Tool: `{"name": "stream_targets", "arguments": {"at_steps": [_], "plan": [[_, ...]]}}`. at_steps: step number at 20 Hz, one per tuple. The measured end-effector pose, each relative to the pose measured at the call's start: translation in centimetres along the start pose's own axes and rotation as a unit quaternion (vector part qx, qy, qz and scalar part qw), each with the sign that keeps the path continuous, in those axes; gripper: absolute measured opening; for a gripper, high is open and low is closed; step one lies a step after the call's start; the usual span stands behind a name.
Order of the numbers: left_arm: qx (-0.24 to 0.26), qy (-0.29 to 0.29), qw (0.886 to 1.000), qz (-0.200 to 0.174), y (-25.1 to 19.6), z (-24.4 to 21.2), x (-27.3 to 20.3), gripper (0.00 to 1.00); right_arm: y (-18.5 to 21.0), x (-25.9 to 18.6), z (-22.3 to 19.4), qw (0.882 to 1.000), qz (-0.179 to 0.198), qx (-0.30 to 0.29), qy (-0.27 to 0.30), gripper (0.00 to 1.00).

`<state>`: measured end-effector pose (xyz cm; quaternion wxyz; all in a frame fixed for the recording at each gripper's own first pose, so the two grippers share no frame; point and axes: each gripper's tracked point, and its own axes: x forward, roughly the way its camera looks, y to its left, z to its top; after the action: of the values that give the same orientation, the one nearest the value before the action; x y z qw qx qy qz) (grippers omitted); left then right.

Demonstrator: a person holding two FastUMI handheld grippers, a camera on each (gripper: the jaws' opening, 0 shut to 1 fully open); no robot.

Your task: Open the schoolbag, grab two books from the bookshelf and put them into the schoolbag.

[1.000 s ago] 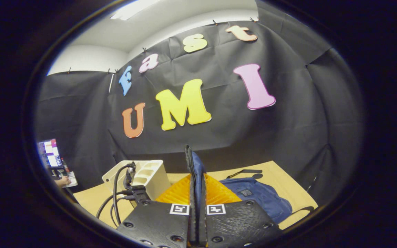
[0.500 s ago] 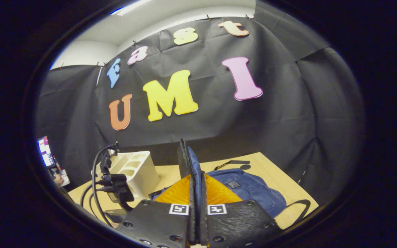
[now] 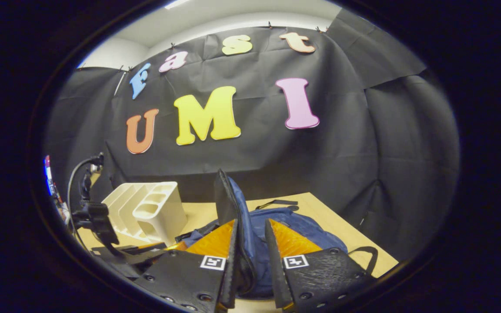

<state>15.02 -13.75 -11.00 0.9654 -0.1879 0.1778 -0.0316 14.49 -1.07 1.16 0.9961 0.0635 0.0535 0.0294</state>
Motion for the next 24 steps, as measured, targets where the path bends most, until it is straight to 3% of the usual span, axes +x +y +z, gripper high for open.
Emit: {"name": "stream_targets", "arguments": {"at_steps": [6, 8, 11, 12, 13, 14, 16, 18, 19, 21, 22, 23, 24], "plan": [[0.040, -0.045, 0.998, 0.036, 4.9, 2.6, -5.6, 0.83, 0.8, -0.9, -2.7, 0.999, -0.026, -0.019, 0.025, 0.44], [0.051, -0.060, 0.995, 0.055, 6.6, 3.5, -7.3, 0.82, 1.6, -1.5, -3.0, 0.999, -0.025, -0.032, 0.026, 0.43], [0.062, -0.063, 0.994, 0.071, 9.1, 3.9, -9.9, 0.82, 1.9, -2.3, -4.1, 0.997, -0.035, -0.063, 0.034, 0.55], [0.069, -0.067, 0.992, 0.081, 10.0, 4.1, -10.5, 0.82, 2.0, -2.6, -4.3, 0.996, -0.040, -0.066, 0.037, 0.66], [0.077, -0.074, 0.990, 0.088, 10.8, 4.6, -11.3, 0.83, 2.4, -3.0, -4.5, 0.996, -0.040, -0.067, 0.040, 0.66], [0.084, -0.078, 0.989, 0.092, 11.4, 5.0, -11.9, 0.82, 2.9, -3.5, -4.6, 0.996, -0.036, -0.065, 0.042, 0.72], [0.094, -0.090, 0.987, 0.098, 12.2, 5.6, -13.5, 0.83, 3.6, -4.8, -4.3, 0.996, -0.033, -0.076, 0.038, 0.69], [0.101, -0.100, 0.984, 0.108, 13.4, 6.4, -15.0, 0.82, 4.3, -5.9, -3.9, 0.995, -0.033, -0.094, 0.029, 0.71], [0.104, -0.104, 0.983, 0.111, 13.8, 6.5, -15.8, 0.83, 4.9, -6.6, -3.7, 0.995, -0.025, -0.098, 0.026, 0.78], [0.105, -0.110, 0.981, 0.120, 14.7, 6.8, -17.2, 0.83, 5.8, -7.6, -3.4, 0.995, -0.013, -0.093, 0.016, 0.80], [0.105, -0.114, 0.980, 0.121, 14.9, 6.9, -17.8, 0.84, 5.9, -8.1, -3.0, 0.996, -0.010, -0.087, 0.007, 0.75], [0.105, -0.116, 0.981, 0.119, 14.9, 6.8, -18.4, 0.85, 6.0, -8.8, -2.6, 0.997, -0.010, -0.082, -0.001, 0.82], [0.103, -0.118, 0.981, 0.113, 14.9, 6.8, -18.7, 0.85, 6.0, -9.7, -2.2, 0.997, -0.008, -0.078, -0.011, 0.78]]}}
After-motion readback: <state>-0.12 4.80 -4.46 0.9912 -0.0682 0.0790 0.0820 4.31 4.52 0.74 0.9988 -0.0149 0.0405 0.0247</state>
